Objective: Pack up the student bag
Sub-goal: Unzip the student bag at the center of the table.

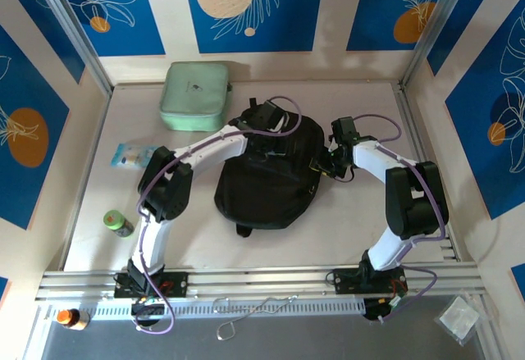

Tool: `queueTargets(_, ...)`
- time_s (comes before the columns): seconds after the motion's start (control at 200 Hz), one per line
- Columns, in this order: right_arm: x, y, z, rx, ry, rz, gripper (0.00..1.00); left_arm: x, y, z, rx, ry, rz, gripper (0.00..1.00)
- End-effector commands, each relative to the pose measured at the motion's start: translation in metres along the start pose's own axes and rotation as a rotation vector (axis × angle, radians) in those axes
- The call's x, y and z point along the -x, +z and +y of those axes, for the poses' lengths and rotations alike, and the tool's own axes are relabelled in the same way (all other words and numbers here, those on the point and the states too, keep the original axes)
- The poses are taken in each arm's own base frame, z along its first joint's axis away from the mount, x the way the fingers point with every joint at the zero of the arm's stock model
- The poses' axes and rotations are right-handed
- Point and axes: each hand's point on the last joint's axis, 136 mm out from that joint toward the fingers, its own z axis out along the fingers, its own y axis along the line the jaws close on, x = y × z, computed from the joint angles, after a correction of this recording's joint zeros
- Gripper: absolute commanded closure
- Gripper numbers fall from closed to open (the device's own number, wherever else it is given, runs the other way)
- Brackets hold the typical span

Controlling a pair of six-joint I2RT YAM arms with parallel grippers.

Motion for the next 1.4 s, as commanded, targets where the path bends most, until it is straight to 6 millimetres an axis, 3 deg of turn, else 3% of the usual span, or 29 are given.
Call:
queueTargets(0.0, -0.015, 0.002, -0.005, -0.006, 0.025, 0.043, 0.72, -0.011, 0.003, 0.001, 0.045, 0.009, 0.05, 0.53)
queueTargets(0.36, -0.015, 0.004, -0.004, -0.008, 0.027, 0.047, 0.72, -0.025, 0.022, -0.003, 0.084, 0.001, 0.127, 0.53)
queueTargets(0.615, -0.015, 0.005, -0.003, -0.01, 0.024, 0.049, 0.72, -0.03, 0.04, 0.0, 0.194, 0.036, 0.14, 0.59)
queueTargets(0.845, -0.016, 0.006, -0.003, -0.014, 0.024, 0.05, 0.72, -0.035, 0.049, 0.007, 0.262, 0.052, 0.152, 0.82)
queueTargets(0.975, -0.015, 0.005, -0.005, -0.022, 0.024, 0.045, 0.73, -0.024, 0.034, 0.003, 0.264, 0.067, 0.113, 1.0)
queueTargets(1.21, -0.014, 0.004, -0.011, -0.049, 0.032, 0.028, 0.73, 0.005, -0.018, 0.001, 0.285, 0.128, -0.009, 1.0)
queueTargets(1.395, -0.013, 0.004, -0.013, -0.06, 0.033, 0.02, 0.78, 0.01, -0.041, 0.022, 0.328, 0.148, -0.035, 1.0)
